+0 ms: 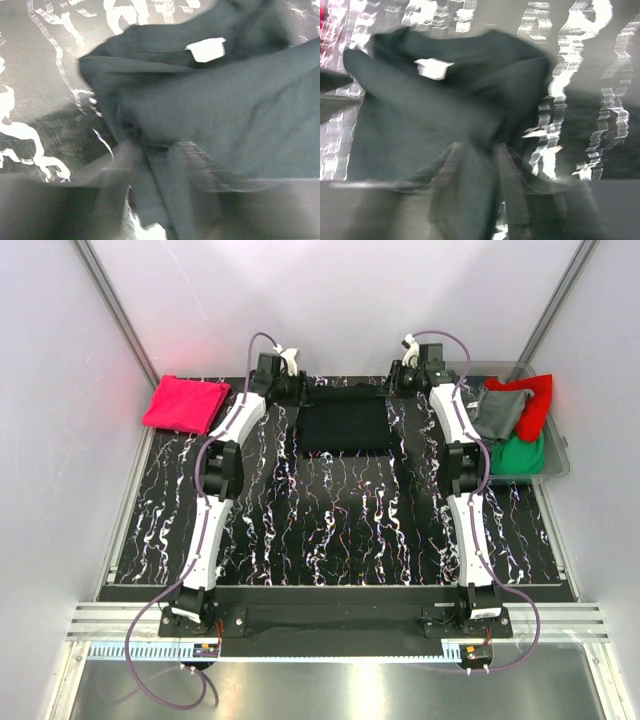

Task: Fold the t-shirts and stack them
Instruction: Fold the tshirt

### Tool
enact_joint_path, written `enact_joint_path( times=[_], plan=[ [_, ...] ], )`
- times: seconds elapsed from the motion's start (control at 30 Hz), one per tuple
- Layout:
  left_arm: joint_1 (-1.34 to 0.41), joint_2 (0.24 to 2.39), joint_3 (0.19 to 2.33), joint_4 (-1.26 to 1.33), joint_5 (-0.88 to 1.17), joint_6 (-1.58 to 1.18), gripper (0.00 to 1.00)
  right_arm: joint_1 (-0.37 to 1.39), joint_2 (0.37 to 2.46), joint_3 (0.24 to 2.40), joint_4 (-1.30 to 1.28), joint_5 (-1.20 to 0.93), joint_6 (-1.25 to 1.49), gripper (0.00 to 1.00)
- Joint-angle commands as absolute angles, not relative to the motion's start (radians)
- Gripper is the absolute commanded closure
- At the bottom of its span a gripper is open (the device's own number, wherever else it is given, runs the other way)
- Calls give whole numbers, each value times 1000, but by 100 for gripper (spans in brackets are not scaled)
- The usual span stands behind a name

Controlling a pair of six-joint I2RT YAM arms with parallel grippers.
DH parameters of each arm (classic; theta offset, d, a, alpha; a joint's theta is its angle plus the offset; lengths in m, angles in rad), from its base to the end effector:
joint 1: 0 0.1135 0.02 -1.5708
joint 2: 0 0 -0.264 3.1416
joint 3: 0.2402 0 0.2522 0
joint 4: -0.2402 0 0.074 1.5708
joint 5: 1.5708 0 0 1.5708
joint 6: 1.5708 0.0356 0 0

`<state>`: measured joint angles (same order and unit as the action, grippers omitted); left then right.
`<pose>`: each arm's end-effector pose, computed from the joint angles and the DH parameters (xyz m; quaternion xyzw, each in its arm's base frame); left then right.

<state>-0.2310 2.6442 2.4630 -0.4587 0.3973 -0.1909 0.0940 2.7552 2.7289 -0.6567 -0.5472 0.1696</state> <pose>0.5707 -0.1484 0.1905 0.1061 0.8741 -0.2646 0.3933 0.5876 0.0740 0.2006 -0.0831 0.8733 0.2962 0.3778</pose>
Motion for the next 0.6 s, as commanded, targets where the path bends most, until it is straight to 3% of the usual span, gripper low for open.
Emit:
enact_joint_path(
  times=[0.0, 0.07, 0.23, 0.37, 0.47, 0.57],
  plan=[
    [-232, 2663, 2525, -244, 238, -132, 34, 80, 2793, 2826, -542, -382, 153, 53],
    [-235, 2640, 2530, -186, 193, -115, 24, 78, 2774, 2832, -551, -363, 163, 38],
    [-219, 2505, 2429, -225, 132, -153, 16, 66, 2657, 2795, -571, -442, 176, 33],
    [-186, 2436, 2361, -336, 323, -175, 16, 66, 2603, 2734, -551, -573, 233, 35],
    [-153, 2437, 2309, -377, 608, -256, 18, 83, 2592, 2648, -548, -662, 271, 40],
    [-137, 2442, 2221, -364, 690, -333, 19, 98, 2602, 2583, -551, -724, 285, 43]
  ],
)
